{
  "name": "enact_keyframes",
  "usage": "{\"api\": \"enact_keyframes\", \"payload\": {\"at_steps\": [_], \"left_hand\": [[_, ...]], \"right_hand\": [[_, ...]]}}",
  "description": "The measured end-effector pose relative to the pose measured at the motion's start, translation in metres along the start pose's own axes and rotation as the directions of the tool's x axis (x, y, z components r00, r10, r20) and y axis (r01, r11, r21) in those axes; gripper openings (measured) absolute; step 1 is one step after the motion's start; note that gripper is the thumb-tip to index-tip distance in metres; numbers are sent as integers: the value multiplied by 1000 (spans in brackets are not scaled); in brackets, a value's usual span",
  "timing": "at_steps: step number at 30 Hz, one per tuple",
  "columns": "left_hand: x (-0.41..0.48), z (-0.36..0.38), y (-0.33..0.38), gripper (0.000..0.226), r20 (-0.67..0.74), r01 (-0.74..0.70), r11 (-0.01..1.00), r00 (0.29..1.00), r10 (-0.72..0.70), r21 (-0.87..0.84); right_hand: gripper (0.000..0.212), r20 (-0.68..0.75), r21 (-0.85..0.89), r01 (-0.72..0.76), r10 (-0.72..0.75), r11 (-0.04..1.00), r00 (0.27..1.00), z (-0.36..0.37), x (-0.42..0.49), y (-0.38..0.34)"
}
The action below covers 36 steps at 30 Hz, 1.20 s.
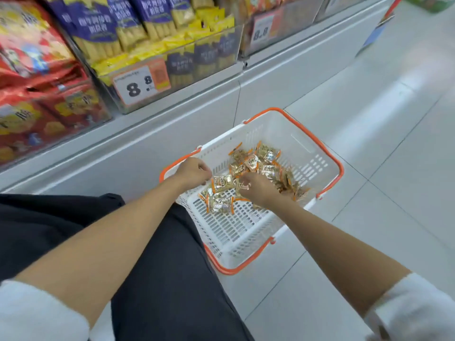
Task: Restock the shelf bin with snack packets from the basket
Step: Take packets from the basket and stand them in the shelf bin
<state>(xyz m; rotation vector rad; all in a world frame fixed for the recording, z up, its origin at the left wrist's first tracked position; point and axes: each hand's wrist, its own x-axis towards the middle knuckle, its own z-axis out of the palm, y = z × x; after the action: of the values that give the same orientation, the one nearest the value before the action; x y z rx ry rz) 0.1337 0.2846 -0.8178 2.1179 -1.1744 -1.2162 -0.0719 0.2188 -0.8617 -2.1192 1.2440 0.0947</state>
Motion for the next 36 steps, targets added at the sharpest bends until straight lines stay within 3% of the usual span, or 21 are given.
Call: {"api": "enact_keyframes", "payload": {"at_steps": [3,8,12,15,18,20,22,25,27,28,29,31,32,34,36], "left_hand": [[13,12,-29,8,-2,142,981,990,-143,-135],[25,15,-47,6,100,382,824,921,-376,-419],[37,13,-51,21,82,358,762,923,-376,-539],[46,21,-57,20,20,355,733,906,-422,-580],[50,24,-58,15,30,365,719,901,-432,-592],[49,25,-56,14,54,367,715,906,-420,-595],[50,24,-56,16,62,365,711,908,-414,-601],[51,25,-56,11,74,372,695,905,-419,-616],[52,28,-55,7,83,376,690,904,-419,-618],[51,28,-56,7,84,376,690,904,-418,-619],[51,29,-56,8,82,375,688,904,-419,-621],[52,30,-57,6,71,373,695,904,-422,-614],[53,30,-58,11,60,370,703,904,-424,-607],[54,31,-56,13,48,370,721,904,-425,-585],[53,31,-53,14,57,358,749,917,-395,-557]], "right_hand": [[34,122,-32,-78,81,996,989,40,9,23],[43,267,-103,-102,127,989,955,97,38,35],[47,260,-169,-61,104,984,960,143,64,30],[58,213,-246,-61,116,967,970,178,83,25],[72,292,-297,-134,224,945,930,197,83,30],[78,347,-370,-108,245,923,905,202,70,35],[84,306,-457,-48,208,888,929,206,57,39],[68,253,-464,-83,221,882,942,202,50,44],[45,162,-302,-244,302,922,939,196,56,47],[33,116,-109,-355,366,929,923,189,60,45],[31,119,142,-468,454,872,883,178,66,41],[31,263,601,-571,537,558,802,150,74,33],[27,329,725,-551,496,412,804,132,72,28],[25,412,843,-488,312,225,856,99,61,17],[20,421,875,-442,137,198,896,75,45,0]]}}
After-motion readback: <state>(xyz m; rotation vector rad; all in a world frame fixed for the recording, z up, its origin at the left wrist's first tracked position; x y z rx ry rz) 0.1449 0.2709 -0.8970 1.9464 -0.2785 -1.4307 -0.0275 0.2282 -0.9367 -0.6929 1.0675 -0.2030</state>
